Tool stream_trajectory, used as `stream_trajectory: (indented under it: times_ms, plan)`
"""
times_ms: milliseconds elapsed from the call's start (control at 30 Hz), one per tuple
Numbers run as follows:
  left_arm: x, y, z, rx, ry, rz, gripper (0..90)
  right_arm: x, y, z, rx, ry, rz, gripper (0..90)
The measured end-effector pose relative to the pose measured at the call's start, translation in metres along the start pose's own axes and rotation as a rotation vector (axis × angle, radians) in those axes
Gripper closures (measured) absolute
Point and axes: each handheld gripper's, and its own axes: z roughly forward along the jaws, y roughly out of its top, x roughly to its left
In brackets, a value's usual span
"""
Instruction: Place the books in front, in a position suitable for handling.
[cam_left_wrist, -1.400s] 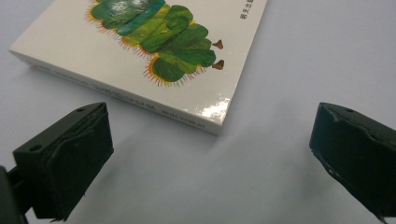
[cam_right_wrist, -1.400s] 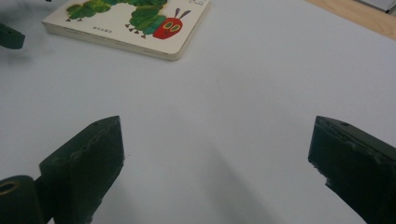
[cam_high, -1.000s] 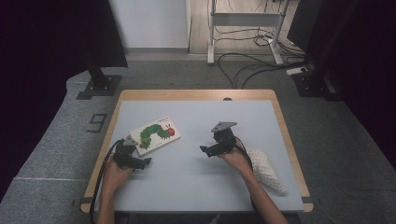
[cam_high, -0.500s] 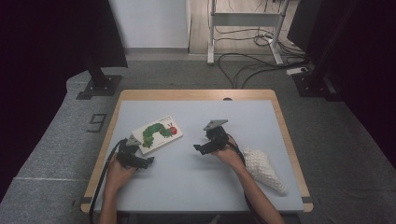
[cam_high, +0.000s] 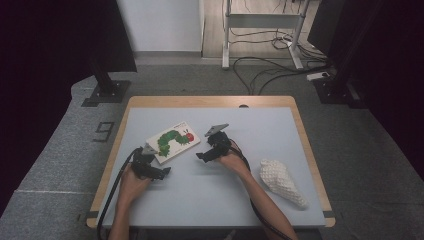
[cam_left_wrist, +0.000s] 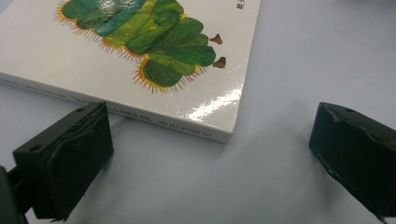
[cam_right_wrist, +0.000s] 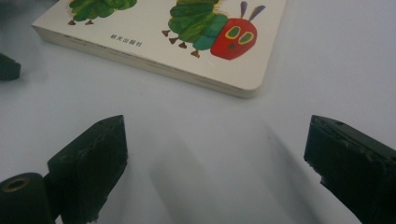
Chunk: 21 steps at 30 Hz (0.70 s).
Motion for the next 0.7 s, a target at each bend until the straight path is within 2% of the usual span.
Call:
stream_trajectory:
  times_ms: [367,533,700]
  plan:
    - [0.0,-0.001,0.0,-0.005,-0.003,0.003,0.0,-0.004,0.013,0.027,0.032,0.022,0.001,4.5]
    - [0.0,-0.001,0.0,-0.005,-0.003,0.001,0.0,-0.006,0.02,0.034,0.035,0.037,0.01,4.1]
    - [-0.001,-0.001,0.0,-0.005,-0.002,0.004,0.0,-0.002,0.022,0.037,0.029,0.062,-0.013,6.0]
